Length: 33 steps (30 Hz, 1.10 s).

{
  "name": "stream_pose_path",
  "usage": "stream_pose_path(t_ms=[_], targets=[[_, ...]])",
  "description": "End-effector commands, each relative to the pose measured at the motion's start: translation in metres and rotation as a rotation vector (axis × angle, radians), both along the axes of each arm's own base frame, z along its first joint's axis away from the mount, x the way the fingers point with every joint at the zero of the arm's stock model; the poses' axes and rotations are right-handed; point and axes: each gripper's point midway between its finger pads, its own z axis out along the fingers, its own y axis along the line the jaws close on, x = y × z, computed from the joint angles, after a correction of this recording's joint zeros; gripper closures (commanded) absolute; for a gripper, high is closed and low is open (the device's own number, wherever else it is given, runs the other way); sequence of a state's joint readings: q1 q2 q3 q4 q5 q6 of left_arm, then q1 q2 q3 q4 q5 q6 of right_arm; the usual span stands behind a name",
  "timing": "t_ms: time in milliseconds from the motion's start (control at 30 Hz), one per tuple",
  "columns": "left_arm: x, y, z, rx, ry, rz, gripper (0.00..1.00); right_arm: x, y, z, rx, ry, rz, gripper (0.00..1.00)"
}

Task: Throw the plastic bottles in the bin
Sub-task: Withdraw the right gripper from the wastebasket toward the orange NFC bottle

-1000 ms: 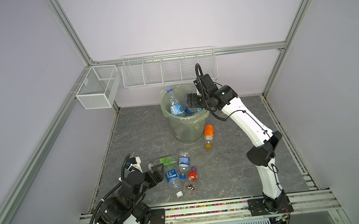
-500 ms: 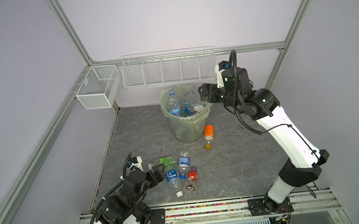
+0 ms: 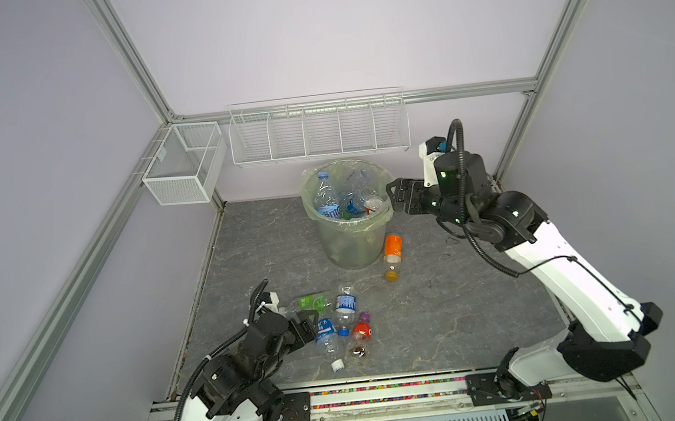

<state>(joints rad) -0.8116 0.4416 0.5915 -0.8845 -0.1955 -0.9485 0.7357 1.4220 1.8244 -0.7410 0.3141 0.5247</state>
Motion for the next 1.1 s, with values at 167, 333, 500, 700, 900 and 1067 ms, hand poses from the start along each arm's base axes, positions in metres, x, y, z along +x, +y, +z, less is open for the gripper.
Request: stream_pose_path(t_ms=[167,333,500,700,900,1067], targets=[[0.005,-0.012,-0.02,0.015,0.056,0.019,0.04,-0.01,-0.013,-0.022,-0.009,0.018,-0.025,0.12],[0.005,-0.014,-0.025,0.026,0.067,0.016,0.04,-0.01,-0.027,-0.053,-0.054,0.073,-0.069,0.12],[0.005,-0.014,-0.026,0.023,0.067,0.016,0.04,-0.005,-0.047,-0.095,-0.083,0.176,-0.133,0.12],[0.006,-0.017,-0.023,0.015,0.054,0.007,0.04,0.007,-0.057,-0.146,-0.106,0.298,-0.151,0.12],[0.008,-0.02,-0.02,0.004,0.038,-0.006,0.04,0.02,-0.047,-0.198,-0.153,0.394,-0.093,0.12],[0.008,-0.02,-0.019,0.004,0.032,-0.011,0.04,0.027,-0.027,-0.242,-0.187,0.487,-0.006,0.11]])
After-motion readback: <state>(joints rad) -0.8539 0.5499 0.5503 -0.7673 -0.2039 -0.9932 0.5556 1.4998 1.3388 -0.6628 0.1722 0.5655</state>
